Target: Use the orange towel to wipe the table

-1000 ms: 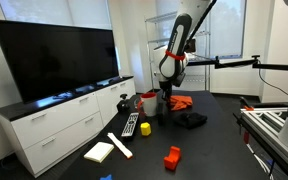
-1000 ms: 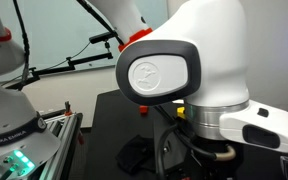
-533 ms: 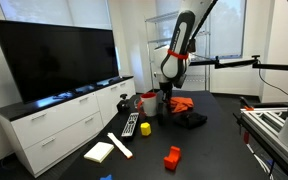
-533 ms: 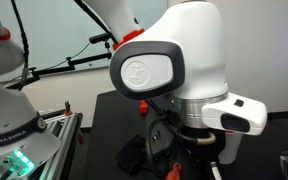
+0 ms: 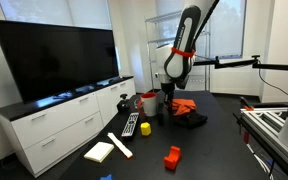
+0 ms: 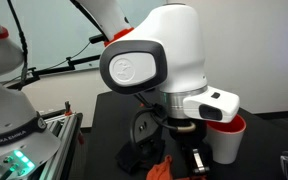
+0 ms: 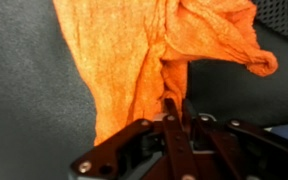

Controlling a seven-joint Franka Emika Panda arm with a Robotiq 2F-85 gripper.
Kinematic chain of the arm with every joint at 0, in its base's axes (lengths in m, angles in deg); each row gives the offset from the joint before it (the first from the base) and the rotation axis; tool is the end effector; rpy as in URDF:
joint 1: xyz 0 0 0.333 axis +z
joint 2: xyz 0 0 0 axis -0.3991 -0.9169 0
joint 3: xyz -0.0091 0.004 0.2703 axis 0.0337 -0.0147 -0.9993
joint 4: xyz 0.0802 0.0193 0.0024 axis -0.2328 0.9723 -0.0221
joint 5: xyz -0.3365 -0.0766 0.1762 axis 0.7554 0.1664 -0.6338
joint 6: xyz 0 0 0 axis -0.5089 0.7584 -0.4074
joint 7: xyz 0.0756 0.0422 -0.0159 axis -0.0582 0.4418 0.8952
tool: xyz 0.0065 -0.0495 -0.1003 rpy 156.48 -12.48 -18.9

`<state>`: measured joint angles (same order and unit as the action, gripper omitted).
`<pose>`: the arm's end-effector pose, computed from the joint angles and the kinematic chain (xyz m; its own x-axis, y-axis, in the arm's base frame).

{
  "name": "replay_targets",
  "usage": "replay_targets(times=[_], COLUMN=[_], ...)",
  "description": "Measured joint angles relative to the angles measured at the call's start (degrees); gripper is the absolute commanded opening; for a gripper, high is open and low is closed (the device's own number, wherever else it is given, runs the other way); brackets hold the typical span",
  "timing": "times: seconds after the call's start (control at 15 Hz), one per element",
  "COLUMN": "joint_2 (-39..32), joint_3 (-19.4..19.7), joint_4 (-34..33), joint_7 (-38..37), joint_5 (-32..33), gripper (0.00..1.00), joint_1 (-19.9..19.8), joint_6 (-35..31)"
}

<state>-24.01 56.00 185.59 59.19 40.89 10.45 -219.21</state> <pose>0.4133 -0.2639 0.1335 0.9699 -0.2421 0.0258 -0.2424 -0.9505 0.1942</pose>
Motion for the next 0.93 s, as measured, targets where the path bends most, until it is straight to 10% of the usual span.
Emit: replay_targets(times=[0.47,0.93], joint_2=[5.92,6.41], joint_3=[3.96,6.62], joint_4=[4.00,4.19], joint_7=[0.37,-3.59], joint_5=[0.14,4.16], gripper=[0.97,1.00], joint_1=[-2.31,-1.40], joint_6=[-0.70,-1.03])
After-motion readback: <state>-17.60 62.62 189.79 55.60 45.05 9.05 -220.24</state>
